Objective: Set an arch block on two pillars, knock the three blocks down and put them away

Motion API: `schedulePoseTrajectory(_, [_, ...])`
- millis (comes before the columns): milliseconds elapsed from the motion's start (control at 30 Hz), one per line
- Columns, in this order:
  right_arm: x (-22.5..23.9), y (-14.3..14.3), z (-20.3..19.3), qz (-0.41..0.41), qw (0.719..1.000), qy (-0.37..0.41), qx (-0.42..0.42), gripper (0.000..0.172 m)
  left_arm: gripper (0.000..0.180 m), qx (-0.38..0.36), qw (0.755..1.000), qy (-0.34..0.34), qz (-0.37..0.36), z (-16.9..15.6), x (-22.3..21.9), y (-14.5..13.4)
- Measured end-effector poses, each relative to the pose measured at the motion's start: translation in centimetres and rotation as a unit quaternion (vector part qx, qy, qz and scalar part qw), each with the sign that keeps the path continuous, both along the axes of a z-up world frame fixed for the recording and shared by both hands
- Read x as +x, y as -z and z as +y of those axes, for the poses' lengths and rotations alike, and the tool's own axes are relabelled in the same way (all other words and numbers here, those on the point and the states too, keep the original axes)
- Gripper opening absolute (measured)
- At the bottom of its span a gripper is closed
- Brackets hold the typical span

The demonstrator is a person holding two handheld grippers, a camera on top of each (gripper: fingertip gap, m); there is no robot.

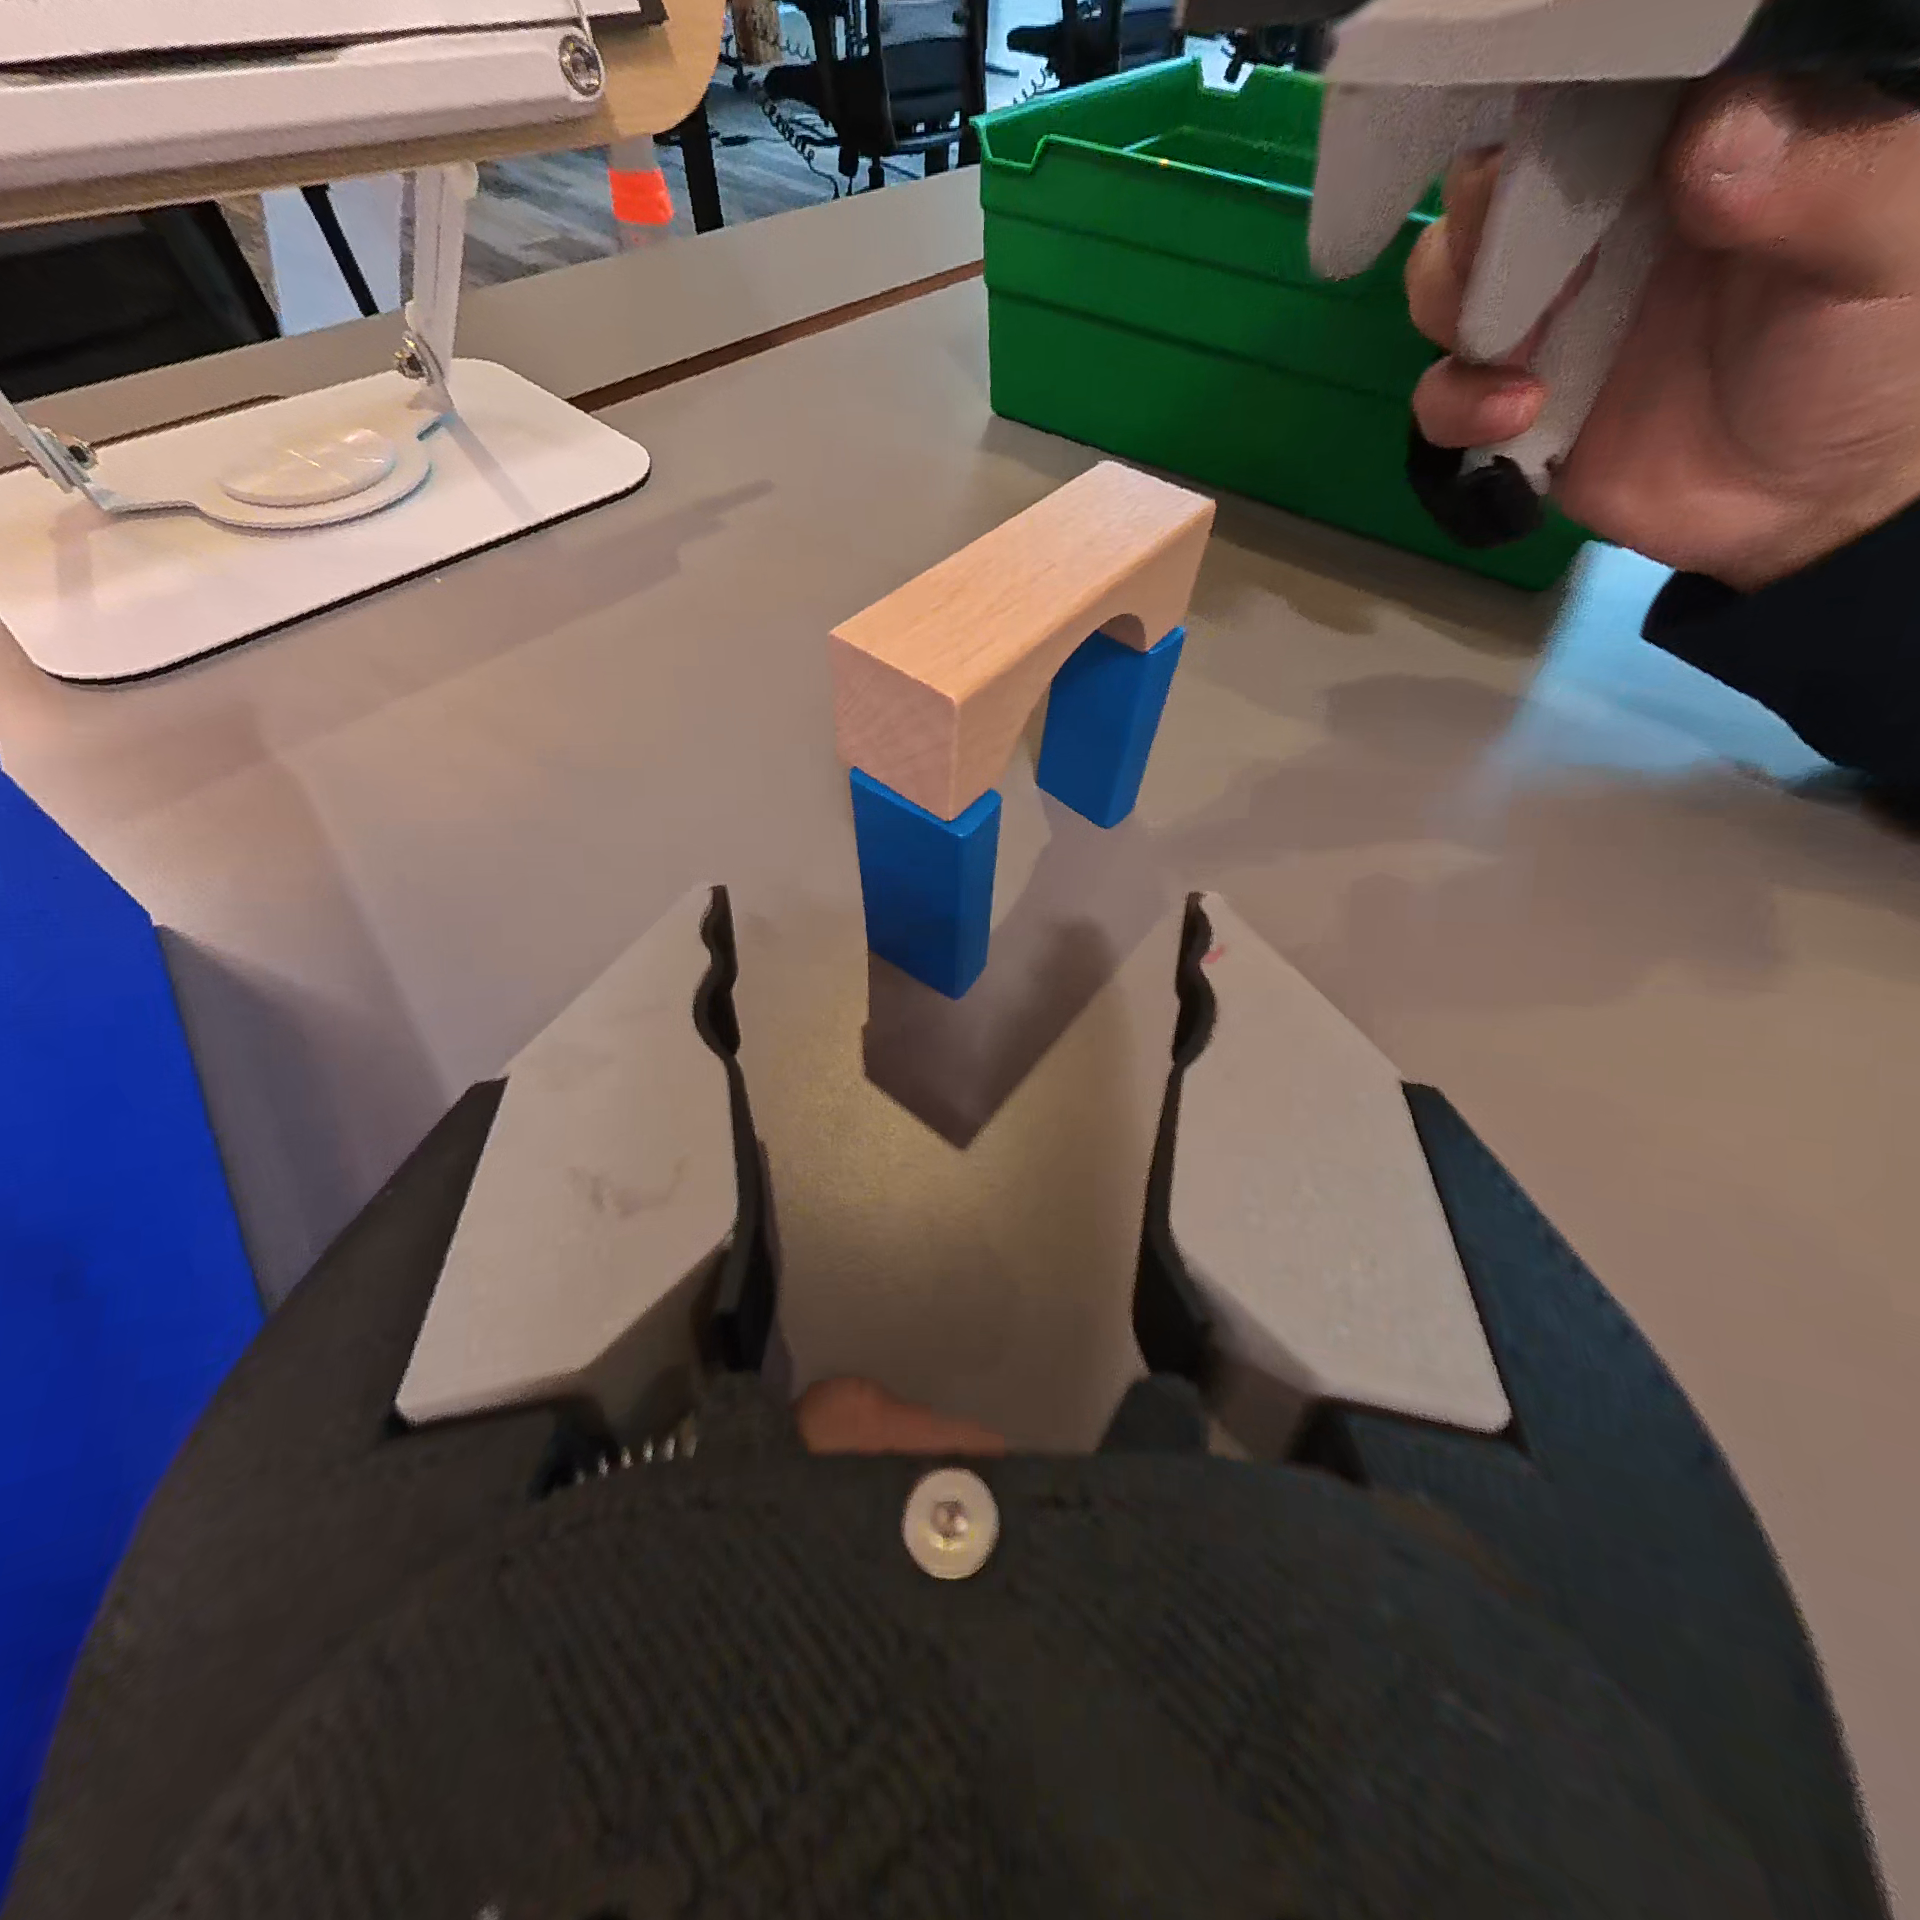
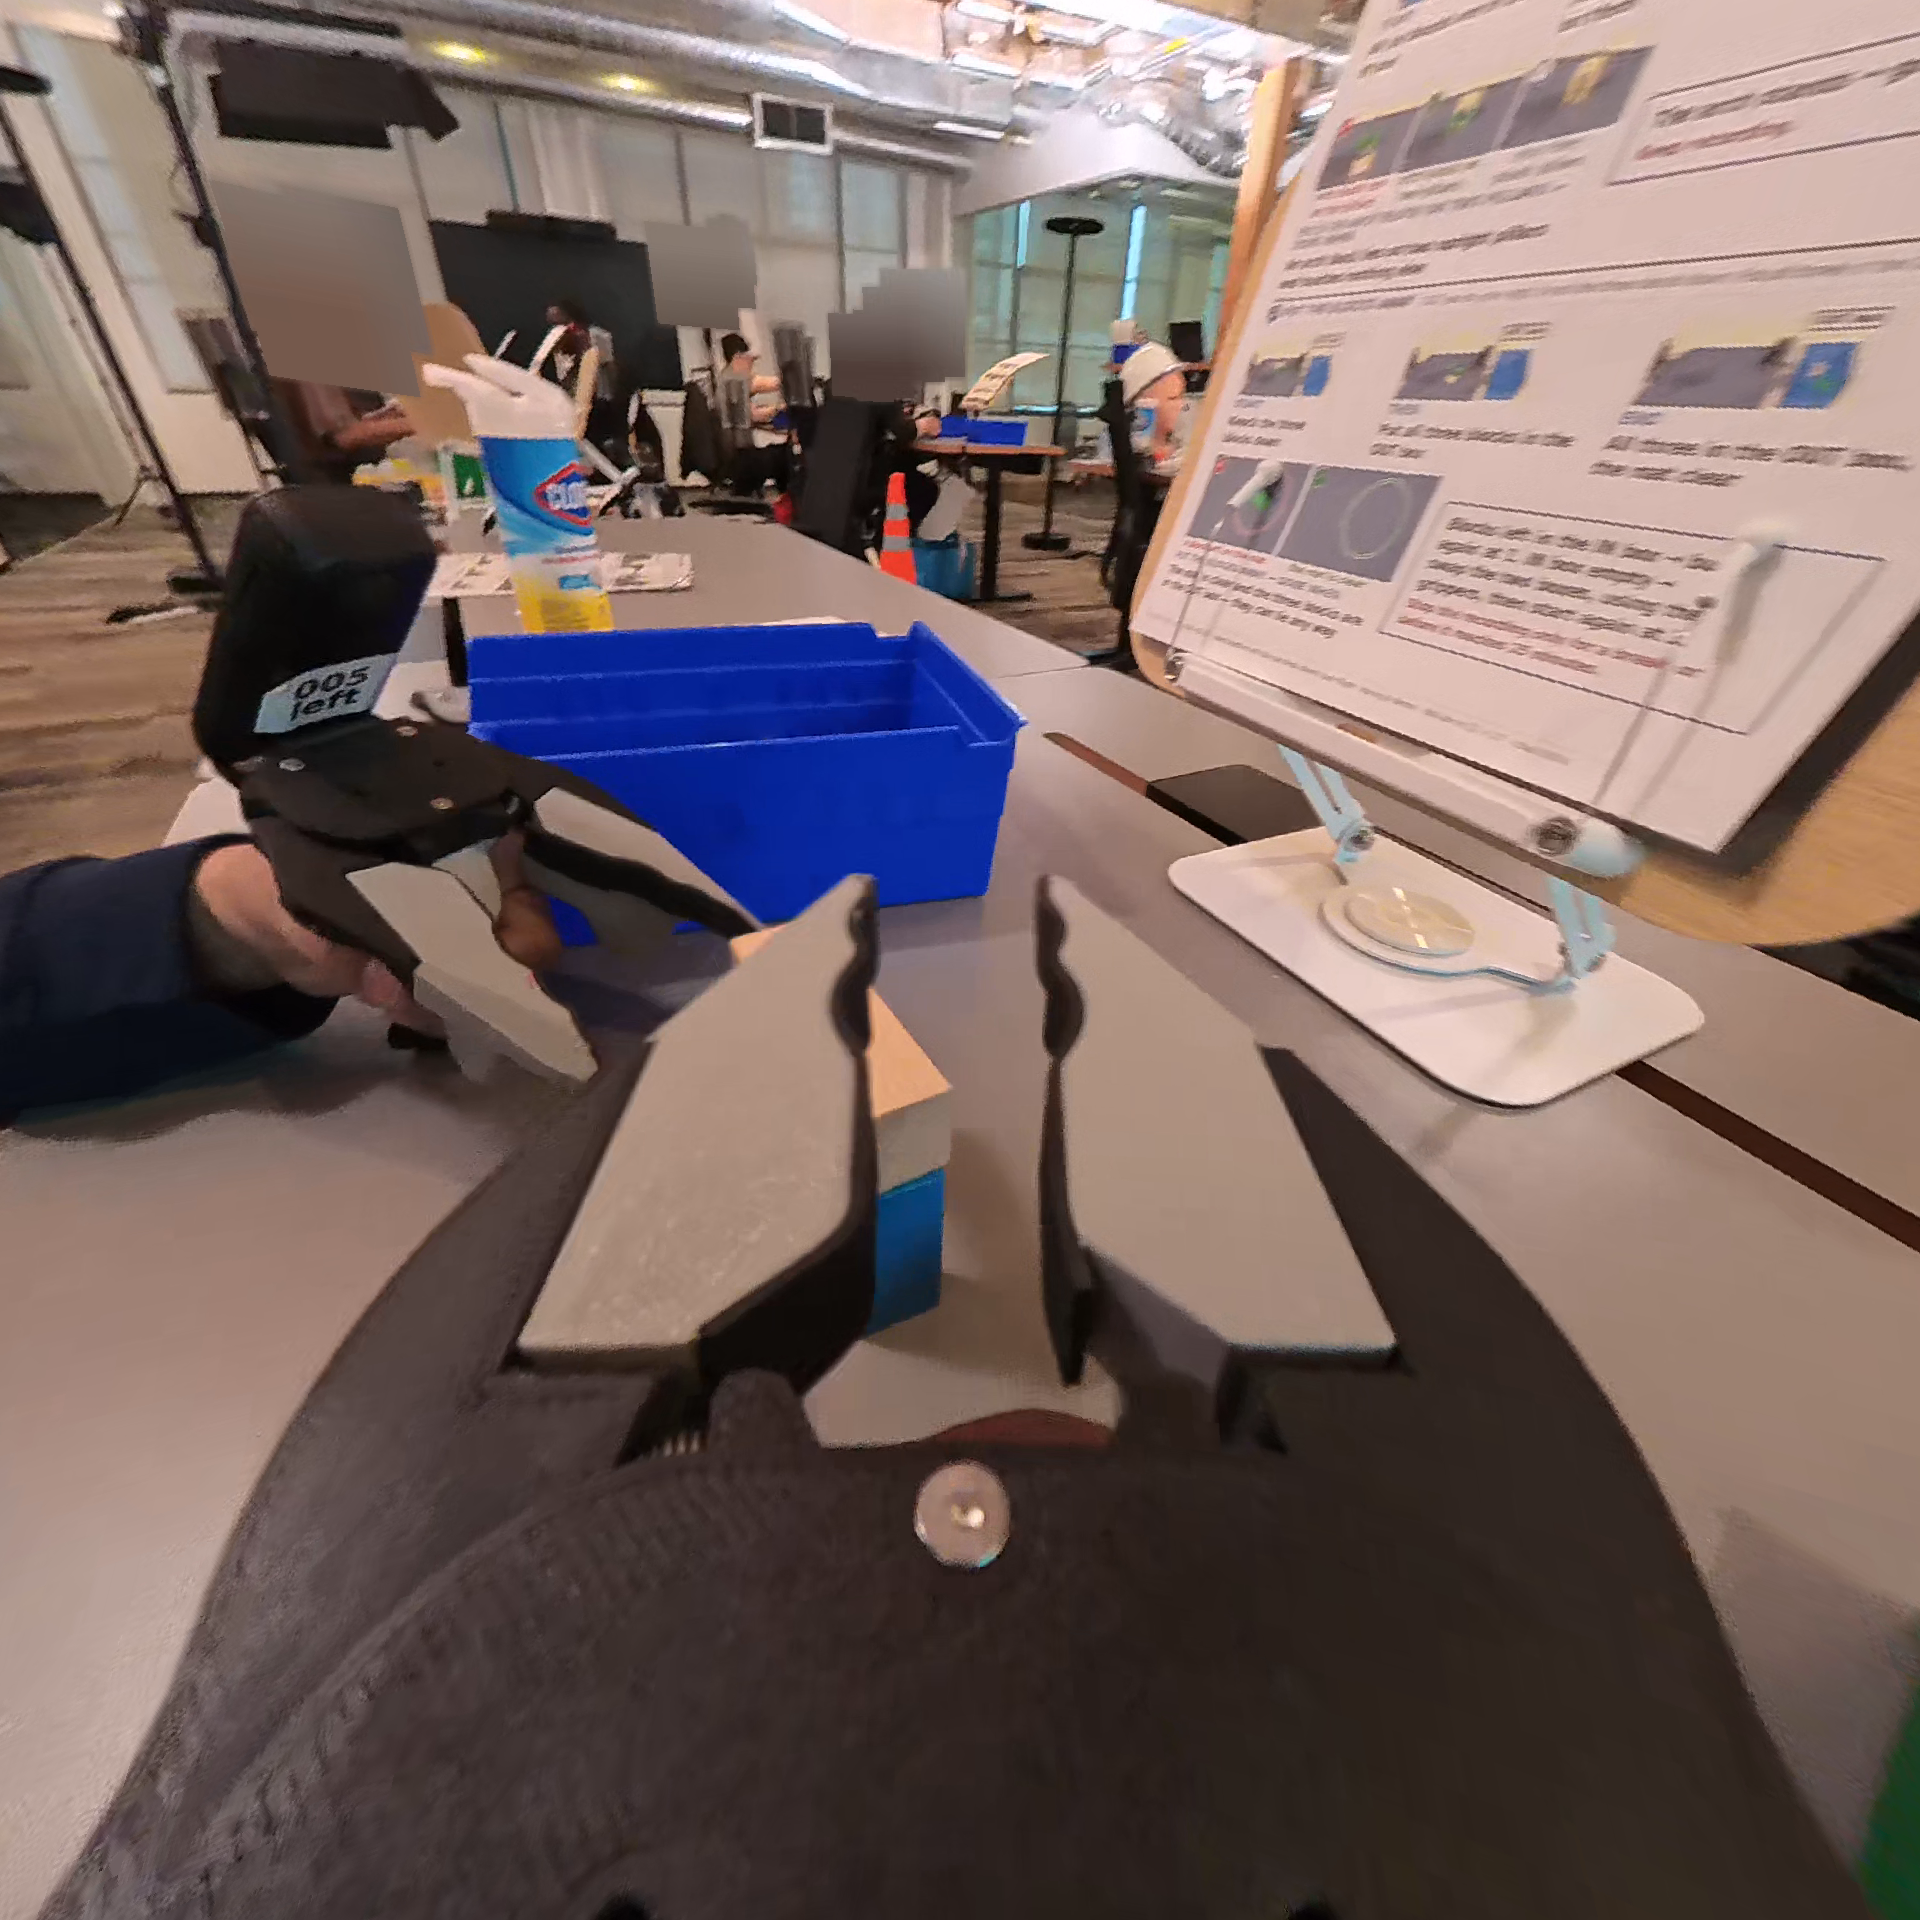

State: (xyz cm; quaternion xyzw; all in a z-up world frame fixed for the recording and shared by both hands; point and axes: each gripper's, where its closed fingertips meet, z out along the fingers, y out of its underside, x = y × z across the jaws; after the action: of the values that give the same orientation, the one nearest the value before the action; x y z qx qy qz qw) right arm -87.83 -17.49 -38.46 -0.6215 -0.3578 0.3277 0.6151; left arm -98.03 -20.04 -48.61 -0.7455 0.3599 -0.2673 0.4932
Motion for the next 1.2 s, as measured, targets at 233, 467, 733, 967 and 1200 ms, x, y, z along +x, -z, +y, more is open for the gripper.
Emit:
schedulePoseTrajectory(233, [1.1, 4.4, 0.3, -0.109, 0.991, 0.064, -0.034, 0.0, 0.074, -0.002, 1.0, -0.007, -0.014, 0.2, -0.3, -0.3])
schedulePoseTrajectory(467, [0.9, 8.4, 0.2, -0.197, 0.974, 0.079, -0.076, 0.0, 0.068, -0.003, 1.0, -0.022, -0.022, 0.5, -0.7, -0.4])
schedulePoseTrajectory(733, [0.0, 10.2, 0.4, -0.206, 0.971, 0.064, -0.104, 0.0, 0.068, -0.004, 1.0, -0.017, -0.018, 0.4, -0.6, -0.3])
schedulePoseTrajectory(967, [-0.5, 10.5, 0.5, -0.197, 0.972, 0.053, -0.116, 0.0, 0.068, -0.008, 1.0, -0.013, -0.014, 0.3, -0.4, -0.2])
schedulePoseTrajectory(1200, [-0.4, 10.3, 0.6, -0.194, 0.973, 0.055, -0.113, 0.0, 0.069, -0.01, 1.0, -0.012, -0.013, 0.2, -0.4, -0.1])
